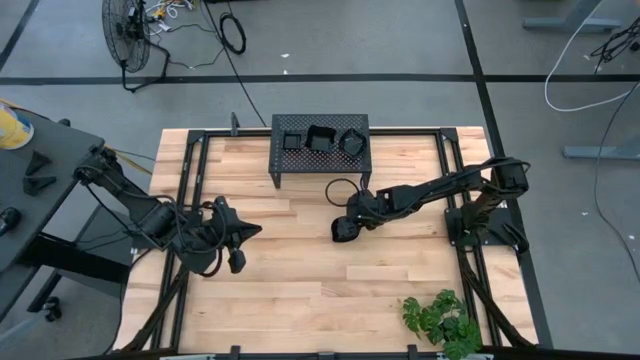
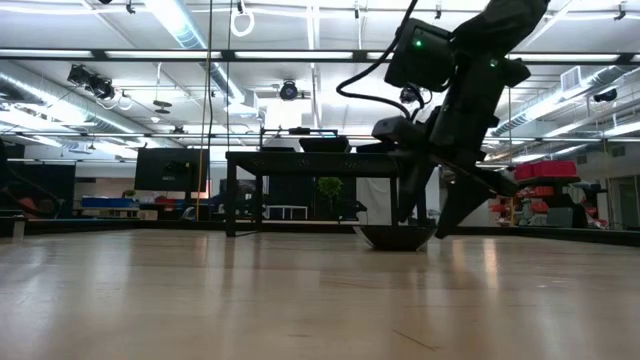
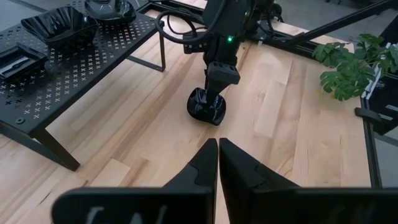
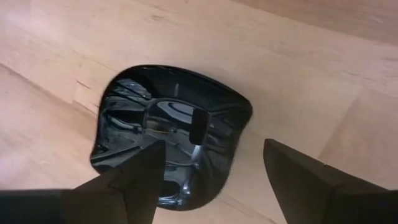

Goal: Pick & Place Mini shaped plates
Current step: Stack the leaf shaped plate on top of the other leaf shaped plate on the shelf

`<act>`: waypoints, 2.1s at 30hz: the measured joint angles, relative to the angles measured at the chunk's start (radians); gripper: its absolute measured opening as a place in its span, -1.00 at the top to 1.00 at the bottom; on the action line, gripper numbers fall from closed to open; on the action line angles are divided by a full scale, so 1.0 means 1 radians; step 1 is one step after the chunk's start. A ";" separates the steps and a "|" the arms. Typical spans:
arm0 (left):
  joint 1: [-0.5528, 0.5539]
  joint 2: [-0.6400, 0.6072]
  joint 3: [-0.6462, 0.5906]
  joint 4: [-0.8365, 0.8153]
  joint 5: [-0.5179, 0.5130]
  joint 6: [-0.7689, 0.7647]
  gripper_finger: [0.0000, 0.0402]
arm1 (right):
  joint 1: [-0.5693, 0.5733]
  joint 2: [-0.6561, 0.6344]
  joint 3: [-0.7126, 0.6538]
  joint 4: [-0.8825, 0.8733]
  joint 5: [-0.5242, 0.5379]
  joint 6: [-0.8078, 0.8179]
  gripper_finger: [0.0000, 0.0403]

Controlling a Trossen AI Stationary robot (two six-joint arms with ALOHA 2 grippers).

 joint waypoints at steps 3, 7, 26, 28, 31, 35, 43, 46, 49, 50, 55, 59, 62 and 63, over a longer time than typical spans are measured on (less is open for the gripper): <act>0.000 0.000 0.000 0.000 0.000 0.000 0.91 | 0.000 0.006 0.000 -0.004 0.000 0.000 -0.32; 0.000 0.001 0.000 0.000 0.000 0.000 0.91 | 0.000 0.024 0.000 -0.002 -0.001 0.005 -0.22; 0.000 0.001 0.001 0.000 0.005 -0.008 0.91 | 0.000 0.027 0.000 0.004 0.000 0.026 0.42; 0.000 0.001 0.001 0.000 0.005 -0.008 0.91 | 0.000 0.027 0.000 0.004 0.000 0.026 0.48; 0.000 0.001 0.001 0.000 0.005 -0.008 0.91 | 0.000 0.027 0.000 0.004 0.000 0.026 0.55; 0.000 0.001 0.001 0.000 0.005 -0.008 0.91 | 0.000 0.027 0.000 0.004 0.000 0.026 0.63; 0.000 0.001 0.001 0.000 0.005 -0.008 0.91 | 0.000 0.027 0.000 0.004 0.009 0.026 0.78; 0.000 0.001 0.001 0.000 0.005 -0.008 0.91 | 0.000 0.027 0.000 0.004 0.019 0.026 0.82; 0.000 0.001 0.001 0.000 0.005 -0.008 0.91 | 0.000 0.027 0.000 0.005 0.019 0.026 0.86; 0.000 0.001 0.001 0.000 0.005 -0.008 0.91 | 0.000 0.027 0.000 0.005 0.019 0.026 0.87; 0.000 0.001 0.001 0.000 0.005 -0.008 0.91 | 0.000 0.027 0.000 0.007 0.019 0.026 0.96; 0.000 0.001 0.001 0.000 0.005 -0.010 0.91 | 0.000 0.027 0.000 0.007 0.019 0.026 0.98; 0.000 0.001 0.001 0.000 0.005 -0.027 0.91 | 0.000 0.027 0.000 0.007 0.019 0.026 0.98; 0.000 0.001 0.001 0.000 0.005 -0.029 0.91 | 0.000 0.027 0.000 0.007 0.019 0.026 0.98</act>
